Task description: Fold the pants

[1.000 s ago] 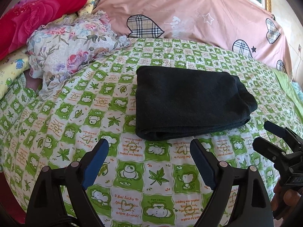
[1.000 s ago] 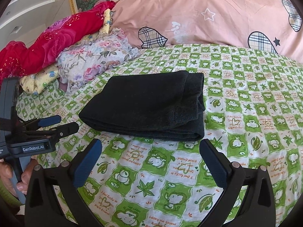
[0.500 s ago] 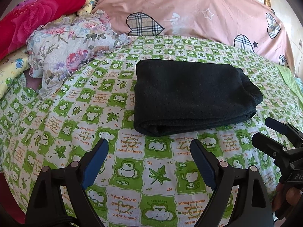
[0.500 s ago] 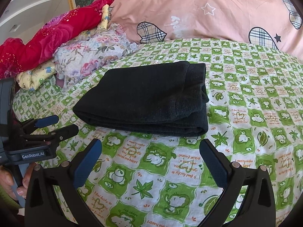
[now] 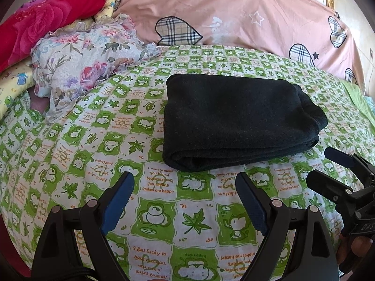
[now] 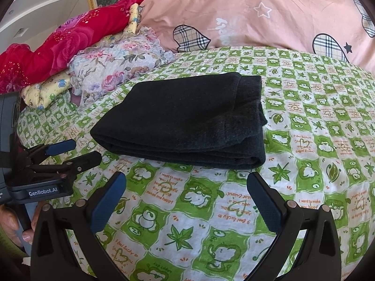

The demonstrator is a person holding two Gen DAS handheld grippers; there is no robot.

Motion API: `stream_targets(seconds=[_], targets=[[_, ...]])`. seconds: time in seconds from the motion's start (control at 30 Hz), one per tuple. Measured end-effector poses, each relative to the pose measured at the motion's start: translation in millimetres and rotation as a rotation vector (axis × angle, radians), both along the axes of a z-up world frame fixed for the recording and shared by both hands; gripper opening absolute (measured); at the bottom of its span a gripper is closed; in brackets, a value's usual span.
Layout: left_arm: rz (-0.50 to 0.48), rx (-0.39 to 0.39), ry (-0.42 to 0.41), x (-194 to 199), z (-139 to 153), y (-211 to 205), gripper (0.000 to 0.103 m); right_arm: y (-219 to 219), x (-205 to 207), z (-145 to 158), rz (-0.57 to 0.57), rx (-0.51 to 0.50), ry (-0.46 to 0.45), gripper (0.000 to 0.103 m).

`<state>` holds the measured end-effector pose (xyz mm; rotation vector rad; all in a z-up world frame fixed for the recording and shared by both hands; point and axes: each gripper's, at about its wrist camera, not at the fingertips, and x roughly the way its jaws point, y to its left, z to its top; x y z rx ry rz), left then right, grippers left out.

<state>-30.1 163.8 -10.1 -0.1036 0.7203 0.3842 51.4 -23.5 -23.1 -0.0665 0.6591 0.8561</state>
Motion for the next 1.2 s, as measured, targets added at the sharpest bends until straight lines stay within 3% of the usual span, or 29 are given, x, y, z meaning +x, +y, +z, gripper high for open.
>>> stream_targets(seconds=[0.4, 1.2], targets=[[-0.005, 0.014, 0.007, 9, -7, -1, 0.089, 1, 4, -3, -0.016, 0.026, -0.005, 0.103], [-0.002, 0.016, 0.011, 13, -11, -2, 0.09, 9, -1, -9, -0.007, -0.031, -0.042, 0.103]])
